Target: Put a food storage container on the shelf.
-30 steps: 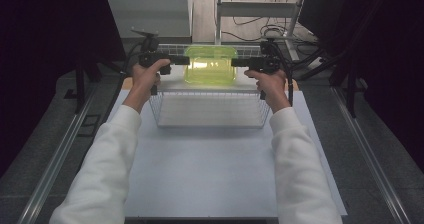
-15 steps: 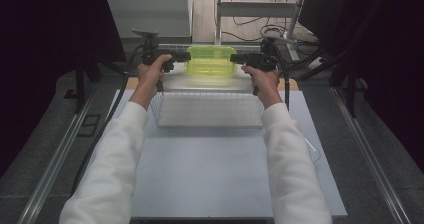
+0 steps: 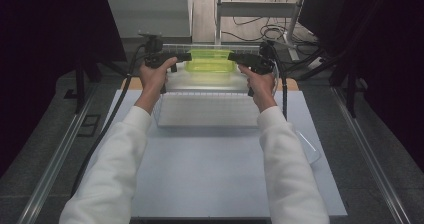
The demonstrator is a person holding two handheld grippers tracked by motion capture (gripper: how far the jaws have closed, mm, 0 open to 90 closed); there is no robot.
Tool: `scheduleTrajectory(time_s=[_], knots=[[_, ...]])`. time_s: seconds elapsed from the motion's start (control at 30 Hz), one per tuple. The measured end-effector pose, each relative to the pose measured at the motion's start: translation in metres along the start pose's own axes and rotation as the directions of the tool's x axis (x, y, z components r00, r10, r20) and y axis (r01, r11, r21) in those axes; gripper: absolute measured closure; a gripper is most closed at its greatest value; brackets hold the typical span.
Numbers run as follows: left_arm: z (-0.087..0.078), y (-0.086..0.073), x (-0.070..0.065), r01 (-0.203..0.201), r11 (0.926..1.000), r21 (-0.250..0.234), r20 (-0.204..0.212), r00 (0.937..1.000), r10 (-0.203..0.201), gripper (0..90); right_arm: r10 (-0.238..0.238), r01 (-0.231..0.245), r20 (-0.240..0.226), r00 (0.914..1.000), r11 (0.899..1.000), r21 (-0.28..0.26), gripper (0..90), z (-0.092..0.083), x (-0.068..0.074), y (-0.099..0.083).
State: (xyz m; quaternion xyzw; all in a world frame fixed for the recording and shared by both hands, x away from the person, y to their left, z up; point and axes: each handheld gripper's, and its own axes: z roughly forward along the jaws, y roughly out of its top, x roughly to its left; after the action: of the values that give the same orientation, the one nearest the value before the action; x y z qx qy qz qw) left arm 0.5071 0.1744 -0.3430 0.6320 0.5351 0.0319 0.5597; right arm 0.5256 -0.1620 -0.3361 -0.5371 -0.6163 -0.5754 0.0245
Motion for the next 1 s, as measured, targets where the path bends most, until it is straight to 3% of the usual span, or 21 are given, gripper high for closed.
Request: scheduleTrajectory(time_s=[0.07, 0.1, 0.13, 0.2, 0.33, 0.47, 0.53, 0.67, 0.7, 0.73, 0.8, 0.9, 1.0], knots=[[-0.003, 0.0, -0.002, -0.016, 0.9997, -0.02, -0.006, 0.9999, 0.016, 42.5, -0.012, 0.012, 0.003, 0.9999, 1.0, -0.011, 51.3, -0.002, 0.002, -0.001], [-0.009, 0.001, -0.007, -0.041, 0.9977, -0.054, 0.003, 0.9992, 0.041, 39.7, -0.055, 0.055, 0.02, 0.9983, 0.998, -0.03, 46.1, -0.006, 0.008, -0.002], [-0.009, 0.001, -0.007, -0.041, 0.9977, -0.054, 0.003, 0.9992, 0.041, 38.5, -0.055, 0.055, 0.02, 0.9983, 0.998, -0.03, 46.1, -0.006, 0.008, -0.002], [-0.016, 0.002, -0.011, -0.056, 0.9959, -0.072, 0.028, 0.9979, 0.058, 36.0, -0.131, 0.135, 0.07, 0.9889, 0.989, -0.061, 39.4, -0.013, 0.019, -0.003], [-0.032, 0.002, -0.02, -0.106, 0.9912, -0.079, 0.027, 0.9937, 0.109, 34.6, -0.185, 0.191, 0.085, 0.9791, 0.979, -0.075, 36.3, -0.024, 0.027, -0.002], [-0.056, -0.007, -0.025, -0.153, 0.9851, -0.079, 0.04, 0.9869, 0.156, 33.7, -0.247, 0.253, 0.104, 0.9634, 0.966, -0.048, 33.6, -0.041, 0.032, -0.003], [-0.06, -0.01, -0.025, -0.154, 0.9848, -0.081, 0.039, 0.9868, 0.157, 33.6, -0.261, 0.265, 0.104, 0.9598, 0.964, -0.031, 32.6, -0.045, 0.033, -0.004], [-0.078, -0.025, -0.023, -0.172, 0.9825, -0.072, 0.058, 0.9827, 0.176, 33.5, -0.345, 0.342, 0.082, 0.9349, 0.938, 0.05, 30.9, -0.063, 0.038, -0.016], [-0.082, -0.029, -0.023, -0.181, 0.9816, -0.059, 0.061, 0.9808, 0.185, 33.5, -0.345, 0.342, 0.082, 0.9349, 0.938, 0.05, 30.9, -0.063, 0.038, -0.016], [-0.087, -0.035, -0.022, -0.195, 0.9798, -0.043, 0.068, 0.9779, 0.198, 32.2, -0.377, 0.37, 0.083, 0.9227, 0.925, 0.083, 28.9, -0.072, 0.04, -0.024], [-0.094, -0.042, -0.022, -0.212, 0.9771, -0.013, 0.078, 0.974, 0.213, 32.2, -0.388, 0.381, 0.084, 0.9177, 0.92, 0.094, 28.7, -0.075, 0.041, -0.027], [-0.106, -0.057, -0.023, -0.266, 0.9634, 0.029, 0.057, 0.9627, 0.265, 32.9, -0.438, 0.424, 0.084, 0.8949, 0.894, 0.146, 28.9, -0.09, 0.043, -0.039], [-0.114, -0.07, -0.027, -0.307, 0.9491, 0.069, 0.051, 0.9512, 0.304, 33.0, -0.465, 0.446, 0.066, 0.8827, 0.874, 0.191, 30.5, -0.099, 0.043, -0.047]])
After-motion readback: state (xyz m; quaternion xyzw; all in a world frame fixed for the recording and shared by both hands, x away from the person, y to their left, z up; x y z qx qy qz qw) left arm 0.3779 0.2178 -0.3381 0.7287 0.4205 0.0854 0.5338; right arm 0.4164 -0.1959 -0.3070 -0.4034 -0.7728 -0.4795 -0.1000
